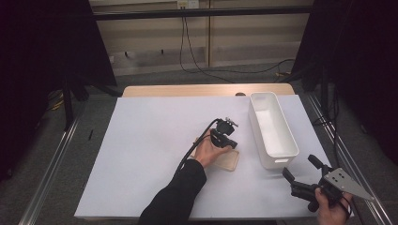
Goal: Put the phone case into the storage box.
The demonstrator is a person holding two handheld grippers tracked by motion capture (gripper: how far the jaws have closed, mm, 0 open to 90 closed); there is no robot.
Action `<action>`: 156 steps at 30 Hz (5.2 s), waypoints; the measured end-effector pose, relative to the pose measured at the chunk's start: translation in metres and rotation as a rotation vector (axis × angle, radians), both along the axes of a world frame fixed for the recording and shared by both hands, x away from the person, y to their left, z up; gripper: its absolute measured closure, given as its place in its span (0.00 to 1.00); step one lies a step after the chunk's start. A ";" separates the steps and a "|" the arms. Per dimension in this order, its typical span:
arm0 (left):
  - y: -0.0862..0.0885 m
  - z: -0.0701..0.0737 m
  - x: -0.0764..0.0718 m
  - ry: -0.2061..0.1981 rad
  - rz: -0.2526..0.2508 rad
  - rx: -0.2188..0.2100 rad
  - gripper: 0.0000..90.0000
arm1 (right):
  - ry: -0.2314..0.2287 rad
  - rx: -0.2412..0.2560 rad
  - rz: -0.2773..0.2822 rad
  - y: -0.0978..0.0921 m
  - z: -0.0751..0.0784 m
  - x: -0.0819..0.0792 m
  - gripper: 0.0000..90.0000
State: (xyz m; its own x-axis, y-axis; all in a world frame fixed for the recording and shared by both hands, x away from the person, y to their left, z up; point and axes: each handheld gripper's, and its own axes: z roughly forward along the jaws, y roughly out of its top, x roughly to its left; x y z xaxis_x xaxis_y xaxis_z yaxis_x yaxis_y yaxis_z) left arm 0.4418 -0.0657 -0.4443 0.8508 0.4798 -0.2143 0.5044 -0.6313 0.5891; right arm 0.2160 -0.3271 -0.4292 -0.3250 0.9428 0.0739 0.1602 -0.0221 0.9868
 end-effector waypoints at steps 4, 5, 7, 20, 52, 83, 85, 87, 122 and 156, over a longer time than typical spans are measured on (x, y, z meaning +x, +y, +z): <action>0.004 0.000 -0.002 0.009 -0.007 -0.002 1.00 | -0.001 0.000 -0.001 0.000 0.000 0.000 0.00; 0.005 0.000 -0.003 0.012 -0.004 -0.006 1.00 | 0.000 0.002 -0.002 0.000 0.000 0.000 0.00; 0.005 0.000 -0.004 0.003 -0.009 -0.001 1.00 | 0.001 0.001 -0.003 0.000 0.000 0.000 0.00; 0.010 -0.003 -0.015 -0.044 -0.014 -0.018 1.00 | 0.001 -0.003 -0.001 -0.001 0.000 -0.001 0.00; 0.026 0.001 -0.025 -0.057 -0.113 0.017 1.00 | 0.007 -0.005 0.001 -0.001 -0.001 -0.002 0.00; 0.056 0.002 -0.034 -0.017 -0.123 0.015 1.00 | 0.008 -0.032 -0.025 0.001 0.000 -0.002 0.00; 0.057 0.002 -0.037 -0.027 -0.114 0.005 1.00 | 0.009 -0.035 -0.027 0.001 0.000 -0.002 0.00; 0.060 0.001 -0.037 -0.024 -0.115 -0.004 1.00 | 0.009 -0.037 -0.027 0.001 0.000 -0.002 0.00; 0.099 0.003 -0.054 0.032 -0.092 -0.022 1.00 | 0.008 -0.036 -0.024 0.002 0.000 -0.001 0.00; 0.129 0.005 -0.071 0.043 -0.077 0.004 1.00 | 0.009 -0.032 -0.021 0.002 0.000 -0.001 0.00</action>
State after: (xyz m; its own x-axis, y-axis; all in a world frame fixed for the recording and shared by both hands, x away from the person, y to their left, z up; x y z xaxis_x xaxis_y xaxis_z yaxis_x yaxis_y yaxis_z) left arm 0.3706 0.0637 -0.4396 0.8753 0.4141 -0.2498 0.4790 -0.6713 0.5656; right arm 0.2146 -0.3249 -0.4296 -0.3042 0.9515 0.0462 0.1691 0.0062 0.9856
